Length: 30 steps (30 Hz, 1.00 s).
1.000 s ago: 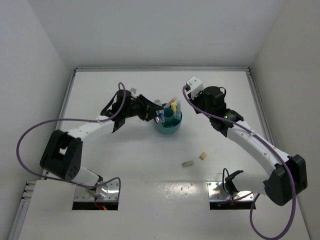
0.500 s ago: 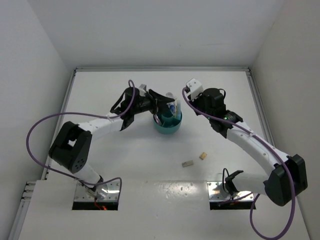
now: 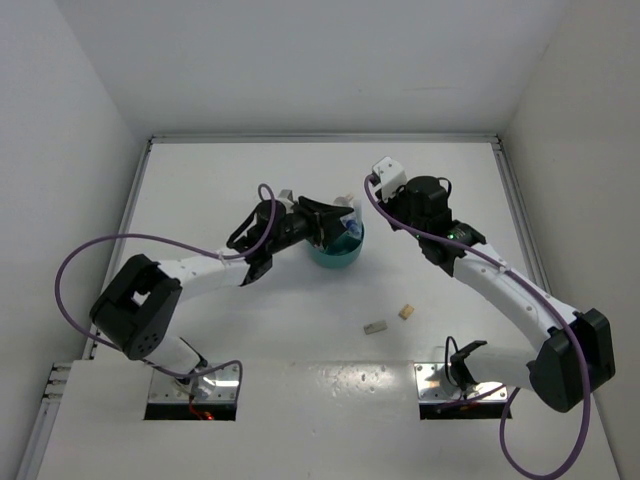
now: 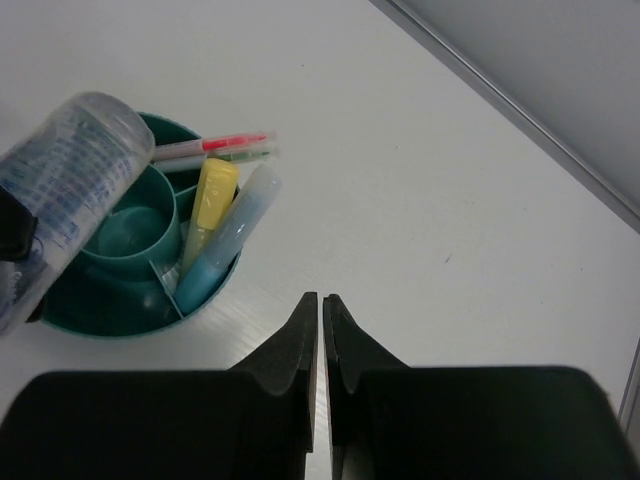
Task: Sort the stationery into containers
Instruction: Place the stationery into the container
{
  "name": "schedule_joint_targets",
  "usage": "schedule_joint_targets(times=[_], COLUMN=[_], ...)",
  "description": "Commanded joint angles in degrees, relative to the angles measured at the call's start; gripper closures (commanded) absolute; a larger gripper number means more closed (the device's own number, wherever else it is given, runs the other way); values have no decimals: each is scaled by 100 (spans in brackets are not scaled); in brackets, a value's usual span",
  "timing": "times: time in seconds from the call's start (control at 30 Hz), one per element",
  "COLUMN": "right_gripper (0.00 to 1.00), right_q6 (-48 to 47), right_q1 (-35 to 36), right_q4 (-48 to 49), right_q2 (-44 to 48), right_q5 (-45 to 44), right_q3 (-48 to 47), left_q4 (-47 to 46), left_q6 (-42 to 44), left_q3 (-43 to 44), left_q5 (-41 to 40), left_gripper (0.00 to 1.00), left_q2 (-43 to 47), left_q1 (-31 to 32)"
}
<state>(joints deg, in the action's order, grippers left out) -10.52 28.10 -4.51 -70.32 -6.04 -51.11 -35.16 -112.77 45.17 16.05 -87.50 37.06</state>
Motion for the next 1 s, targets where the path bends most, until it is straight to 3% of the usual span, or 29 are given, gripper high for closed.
schedule_joint_targets(times=[0.0,0.23,0.53,0.97], right_gripper=[95,96,96,96], right_q6=[-29,-29,-29,-29], right_q1=[-6,-6,-6,-6], right_q4=[302,355,355,355], right_q2=[151,151,151,151], right_q5=[-72,-72,-72,-72], right_q3=[5,58,58,58], left_q4=[-466,-526,-1168,-1301], left_q6=[-1141,-1396,-1607,-1722], left_q3=[-236,-641,-693,-807], left_q5=[-524,-788,-674,-674], left_gripper=[100,100,100,99], left_q2=[382,533,-74,-460], left_q1=[47,109,214,276])
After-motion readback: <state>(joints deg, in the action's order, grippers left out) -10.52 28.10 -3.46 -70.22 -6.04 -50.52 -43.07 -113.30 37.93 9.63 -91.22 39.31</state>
